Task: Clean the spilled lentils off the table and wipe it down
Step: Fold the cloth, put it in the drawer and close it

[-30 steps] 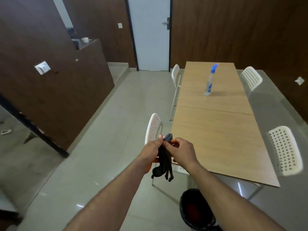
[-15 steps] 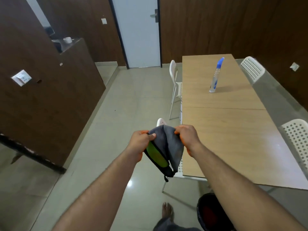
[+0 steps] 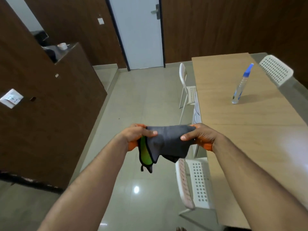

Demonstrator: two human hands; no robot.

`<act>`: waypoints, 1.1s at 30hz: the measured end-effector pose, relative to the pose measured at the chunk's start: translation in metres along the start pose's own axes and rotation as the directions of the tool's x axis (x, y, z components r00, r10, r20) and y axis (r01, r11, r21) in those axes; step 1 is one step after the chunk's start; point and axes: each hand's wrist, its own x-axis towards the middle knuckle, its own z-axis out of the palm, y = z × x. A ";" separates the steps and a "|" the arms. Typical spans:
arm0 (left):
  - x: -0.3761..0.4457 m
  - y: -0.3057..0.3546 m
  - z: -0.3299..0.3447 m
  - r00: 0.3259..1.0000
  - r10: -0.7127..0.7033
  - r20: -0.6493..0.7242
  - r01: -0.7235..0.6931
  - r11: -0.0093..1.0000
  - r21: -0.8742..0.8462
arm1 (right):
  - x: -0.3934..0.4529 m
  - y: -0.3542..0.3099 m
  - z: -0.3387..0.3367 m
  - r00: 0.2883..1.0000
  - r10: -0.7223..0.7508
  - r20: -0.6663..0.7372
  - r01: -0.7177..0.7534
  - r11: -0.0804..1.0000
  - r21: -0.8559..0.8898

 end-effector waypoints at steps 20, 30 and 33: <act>0.211 0.139 -0.150 0.872 0.165 0.461 -0.418 0.741 0.526 | 0.188 -0.155 0.083 0.893 -0.313 -0.322 0.229 0.934 -0.274; 0.288 0.192 -0.094 0.691 0.181 0.700 -0.344 0.934 0.098 | 0.206 -0.171 -0.003 0.849 -0.185 -0.494 0.206 0.978 -0.012; 0.316 0.213 -0.069 0.695 0.190 0.693 -0.271 0.963 0.008 | 0.221 -0.133 -0.026 0.887 -0.135 -0.441 0.253 0.942 0.220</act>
